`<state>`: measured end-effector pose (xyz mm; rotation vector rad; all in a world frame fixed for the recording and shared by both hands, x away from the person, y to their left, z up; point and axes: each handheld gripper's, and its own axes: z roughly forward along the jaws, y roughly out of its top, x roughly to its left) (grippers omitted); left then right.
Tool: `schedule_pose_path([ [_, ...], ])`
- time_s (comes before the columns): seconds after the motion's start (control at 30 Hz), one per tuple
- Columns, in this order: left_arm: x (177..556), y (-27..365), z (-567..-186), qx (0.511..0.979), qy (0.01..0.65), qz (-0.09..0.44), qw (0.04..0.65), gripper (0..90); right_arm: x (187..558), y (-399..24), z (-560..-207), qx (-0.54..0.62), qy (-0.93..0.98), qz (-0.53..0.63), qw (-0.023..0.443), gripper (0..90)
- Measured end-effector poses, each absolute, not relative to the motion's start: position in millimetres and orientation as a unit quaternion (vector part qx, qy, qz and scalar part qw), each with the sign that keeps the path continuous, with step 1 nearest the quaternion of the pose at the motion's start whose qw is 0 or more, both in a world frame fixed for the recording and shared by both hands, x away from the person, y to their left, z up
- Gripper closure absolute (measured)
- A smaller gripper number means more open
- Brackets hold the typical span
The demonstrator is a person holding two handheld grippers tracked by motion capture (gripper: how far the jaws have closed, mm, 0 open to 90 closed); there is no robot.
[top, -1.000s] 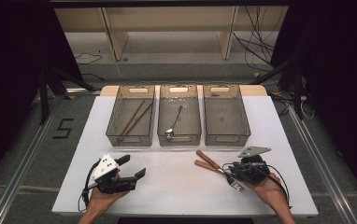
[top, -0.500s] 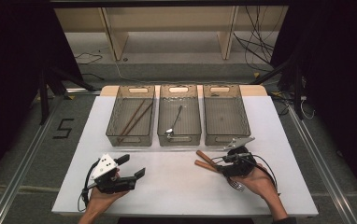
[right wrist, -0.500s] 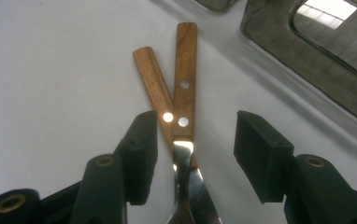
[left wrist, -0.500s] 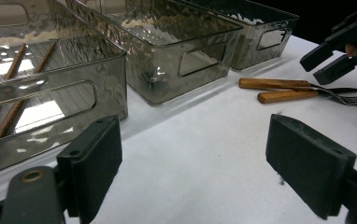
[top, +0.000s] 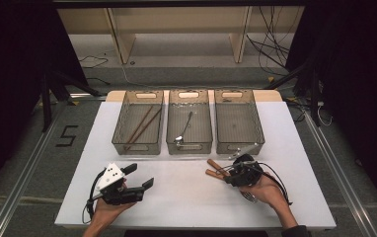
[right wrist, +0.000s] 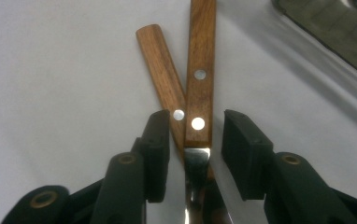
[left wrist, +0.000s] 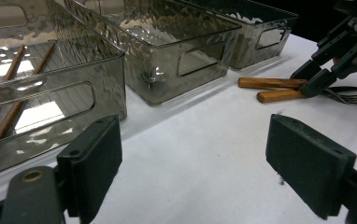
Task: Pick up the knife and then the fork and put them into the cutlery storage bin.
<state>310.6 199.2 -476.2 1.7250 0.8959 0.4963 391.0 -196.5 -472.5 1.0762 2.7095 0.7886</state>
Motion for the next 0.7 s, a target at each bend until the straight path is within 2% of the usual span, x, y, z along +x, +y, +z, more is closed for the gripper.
schedule_pose_path([
  [0.13,310.5,199.0,-476.1,0.725,0.376,0.208,0.538,18.4,390.9,-195.1,-472.6,0.352,0.897,0.262,0.053,71.4],
  [0.37,310.6,199.1,-475.9,0.728,0.375,0.209,0.535,18.4,387.7,-195.1,-466.9,0.348,0.895,0.272,0.060,77.3],
  [0.7,310.4,198.8,-475.8,0.727,0.376,0.209,0.536,18.4,386.1,-193.4,-466.4,0.347,0.898,0.261,0.073,77.6],
])
